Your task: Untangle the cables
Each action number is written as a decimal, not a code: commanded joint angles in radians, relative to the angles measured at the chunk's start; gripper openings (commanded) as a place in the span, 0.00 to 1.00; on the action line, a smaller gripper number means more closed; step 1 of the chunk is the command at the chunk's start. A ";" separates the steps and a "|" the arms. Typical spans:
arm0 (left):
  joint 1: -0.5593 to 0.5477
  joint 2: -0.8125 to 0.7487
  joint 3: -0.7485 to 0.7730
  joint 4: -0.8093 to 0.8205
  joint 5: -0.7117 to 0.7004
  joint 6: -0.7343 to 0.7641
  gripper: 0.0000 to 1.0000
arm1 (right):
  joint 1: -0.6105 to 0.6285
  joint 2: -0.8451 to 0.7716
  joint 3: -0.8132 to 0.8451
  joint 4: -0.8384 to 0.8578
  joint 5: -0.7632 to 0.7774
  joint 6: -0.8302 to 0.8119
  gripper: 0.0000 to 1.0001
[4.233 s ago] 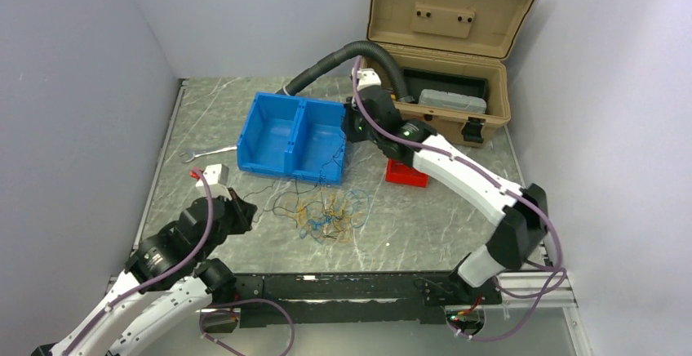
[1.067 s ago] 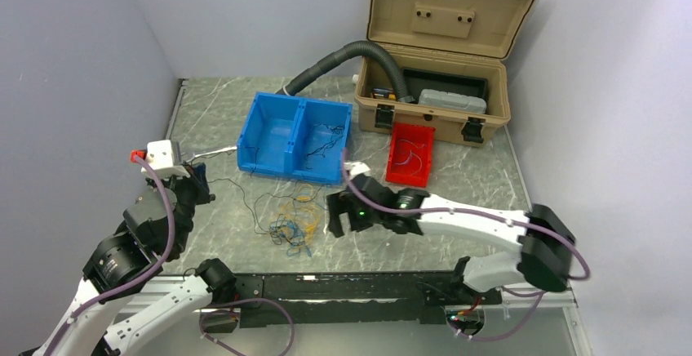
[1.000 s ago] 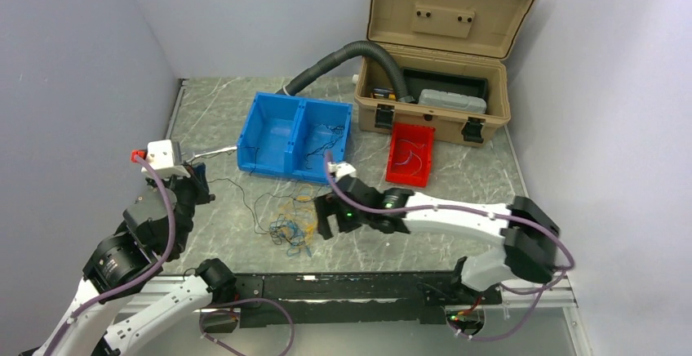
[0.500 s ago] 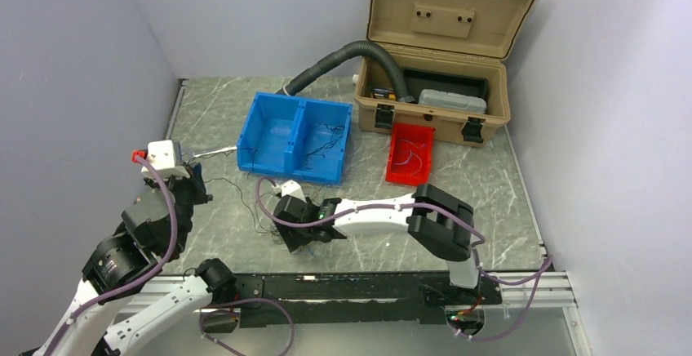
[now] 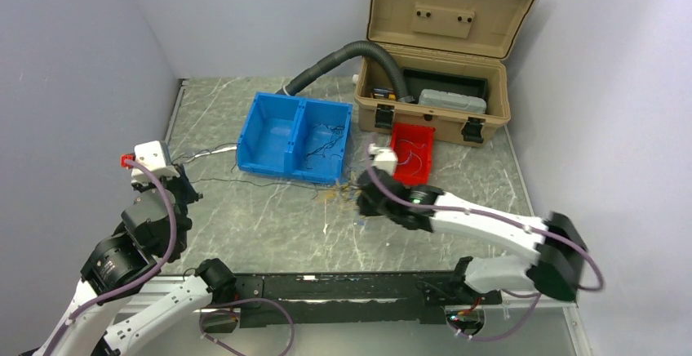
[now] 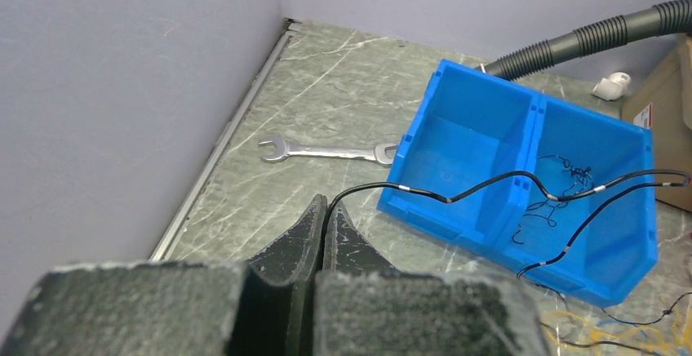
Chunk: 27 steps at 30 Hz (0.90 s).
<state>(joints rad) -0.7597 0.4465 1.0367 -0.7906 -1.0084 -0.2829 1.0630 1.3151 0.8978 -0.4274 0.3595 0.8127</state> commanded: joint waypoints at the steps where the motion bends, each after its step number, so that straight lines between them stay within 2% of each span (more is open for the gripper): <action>1: 0.003 0.009 0.026 -0.017 -0.073 -0.025 0.00 | -0.138 -0.252 -0.107 -0.202 0.067 0.089 0.00; 6: 0.005 0.020 0.011 -0.029 -0.104 -0.045 0.00 | -0.321 -0.488 -0.149 -0.441 0.202 0.192 0.00; 11: 0.006 0.039 0.006 -0.089 -0.142 -0.098 0.00 | -0.443 -0.518 -0.139 -0.619 0.287 0.326 0.00; 16: 0.006 0.043 0.015 -0.141 -0.185 -0.147 0.00 | -0.489 -0.488 -0.113 -0.769 0.377 0.480 0.00; 21: 0.005 0.037 0.014 -0.211 -0.279 -0.214 0.00 | -0.506 -0.581 -0.100 -0.867 0.477 0.611 0.00; 27: 0.006 0.045 0.012 -0.380 -0.376 -0.437 0.00 | -0.507 -0.631 -0.081 -0.958 0.540 0.711 0.00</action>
<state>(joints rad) -0.7597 0.4919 1.0344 -1.0328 -1.2427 -0.5663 0.5632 0.6998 0.7742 -1.2484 0.7784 1.4021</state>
